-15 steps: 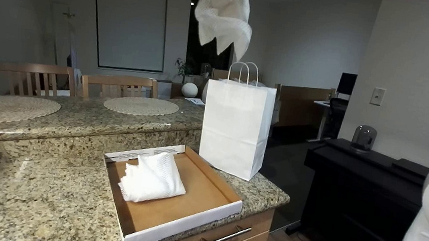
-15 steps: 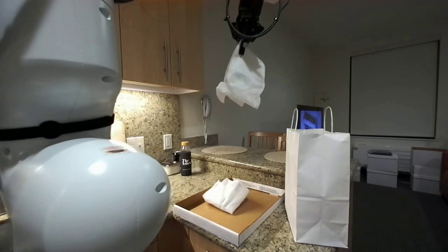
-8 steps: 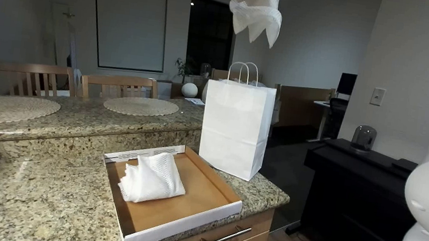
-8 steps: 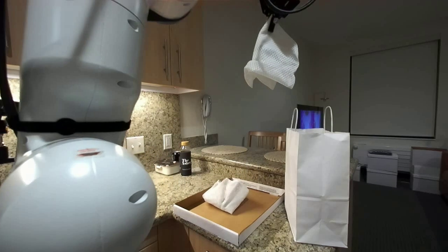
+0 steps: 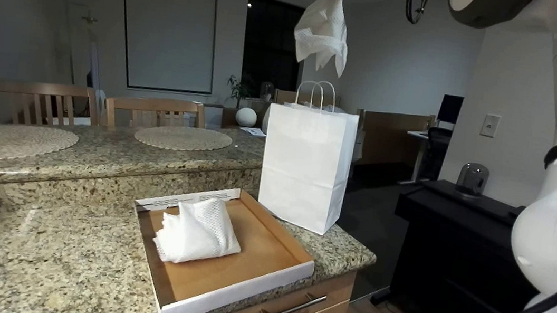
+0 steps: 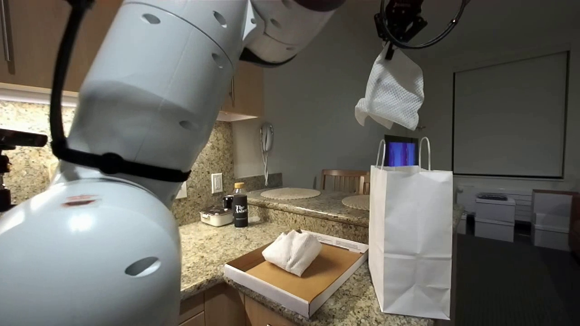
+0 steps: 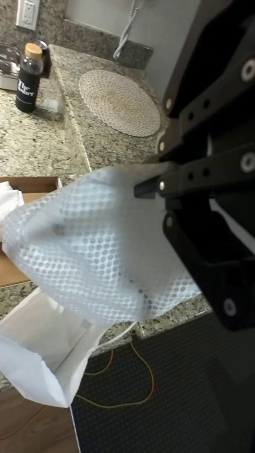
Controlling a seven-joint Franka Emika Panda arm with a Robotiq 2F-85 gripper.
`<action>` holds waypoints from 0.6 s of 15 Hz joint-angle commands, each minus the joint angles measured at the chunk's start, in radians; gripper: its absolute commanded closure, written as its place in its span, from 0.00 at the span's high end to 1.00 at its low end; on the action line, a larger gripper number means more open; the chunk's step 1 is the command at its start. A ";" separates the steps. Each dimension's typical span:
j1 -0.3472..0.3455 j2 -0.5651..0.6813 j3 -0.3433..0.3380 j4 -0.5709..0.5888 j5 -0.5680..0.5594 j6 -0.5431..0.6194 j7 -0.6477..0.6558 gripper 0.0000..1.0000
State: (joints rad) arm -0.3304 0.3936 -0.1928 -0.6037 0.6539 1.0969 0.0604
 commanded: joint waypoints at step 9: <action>-0.056 0.256 0.143 0.193 -0.179 0.128 0.153 0.08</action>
State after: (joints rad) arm -0.3876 0.5910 -0.0888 -0.4776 0.5422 1.2043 0.1584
